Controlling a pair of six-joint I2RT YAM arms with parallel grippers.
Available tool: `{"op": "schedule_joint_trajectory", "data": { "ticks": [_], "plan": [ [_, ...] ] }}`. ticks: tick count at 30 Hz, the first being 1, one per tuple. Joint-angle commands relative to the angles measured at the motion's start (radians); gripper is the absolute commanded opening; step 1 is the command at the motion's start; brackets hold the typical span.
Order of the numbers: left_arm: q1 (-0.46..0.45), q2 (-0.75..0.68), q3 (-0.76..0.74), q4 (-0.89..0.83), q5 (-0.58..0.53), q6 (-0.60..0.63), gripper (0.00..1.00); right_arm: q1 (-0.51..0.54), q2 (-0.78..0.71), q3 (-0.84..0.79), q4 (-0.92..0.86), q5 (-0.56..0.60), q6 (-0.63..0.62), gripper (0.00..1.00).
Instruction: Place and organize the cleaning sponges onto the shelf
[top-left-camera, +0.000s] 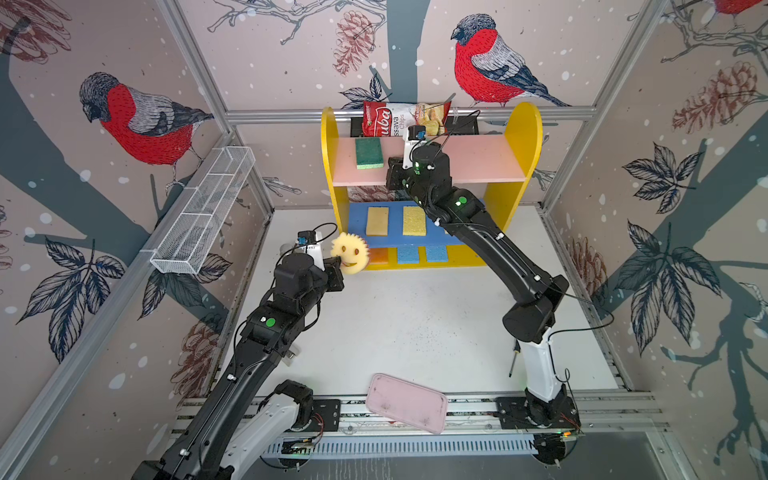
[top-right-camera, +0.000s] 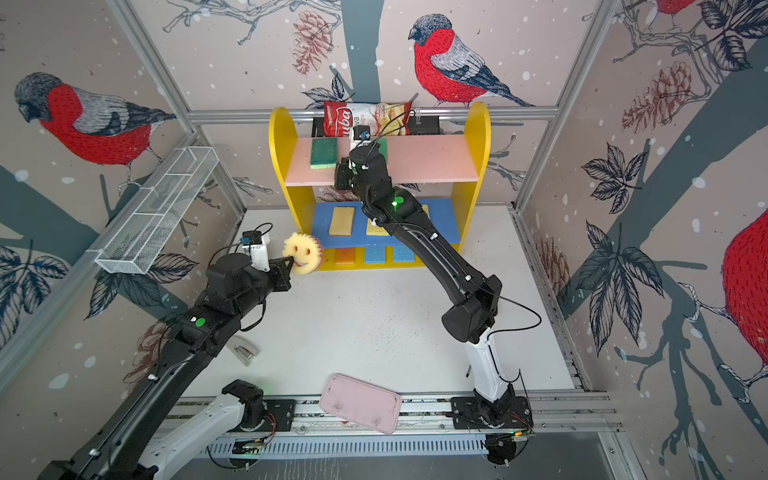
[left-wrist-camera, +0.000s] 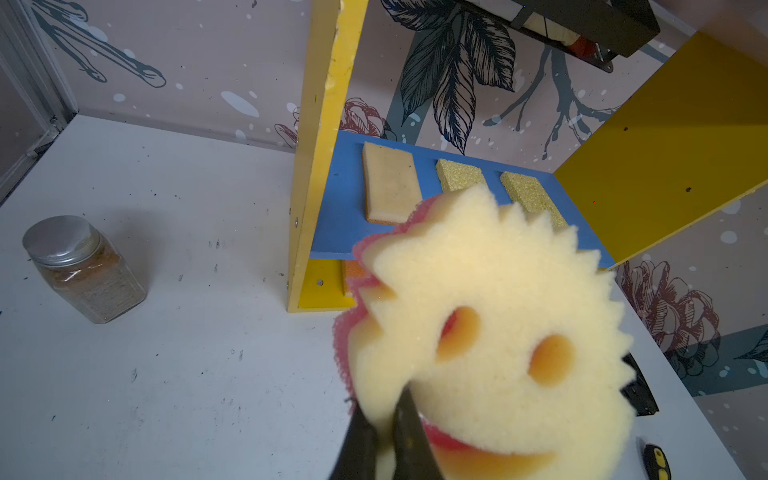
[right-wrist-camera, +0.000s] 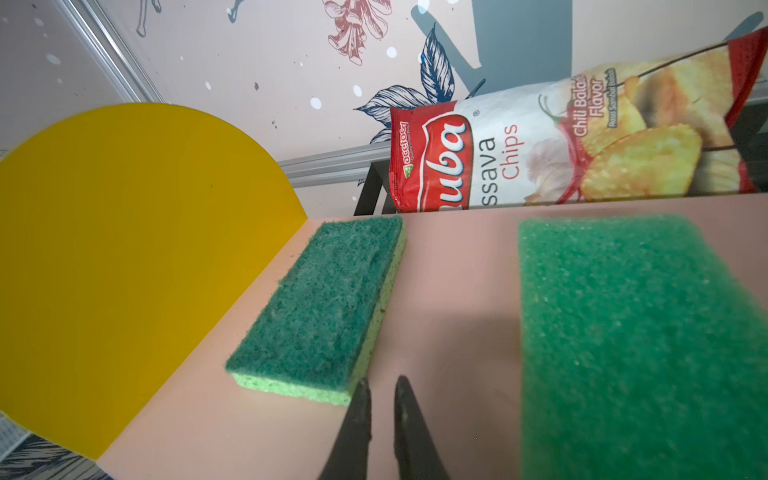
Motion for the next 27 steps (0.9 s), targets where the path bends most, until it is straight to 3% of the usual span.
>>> {"op": "schedule_joint_trajectory", "data": {
  "ticks": [1,27],
  "plan": [
    [0.0,0.007,0.013,0.022,0.008,0.009,0.09,0.0,0.019,0.013,0.0,-0.04,0.026,0.14],
    [-0.001,0.037,0.008,0.037,0.013,-0.005,0.08,0.008,0.03,0.019,0.013,-0.109,0.025,0.14]
  ]
}}
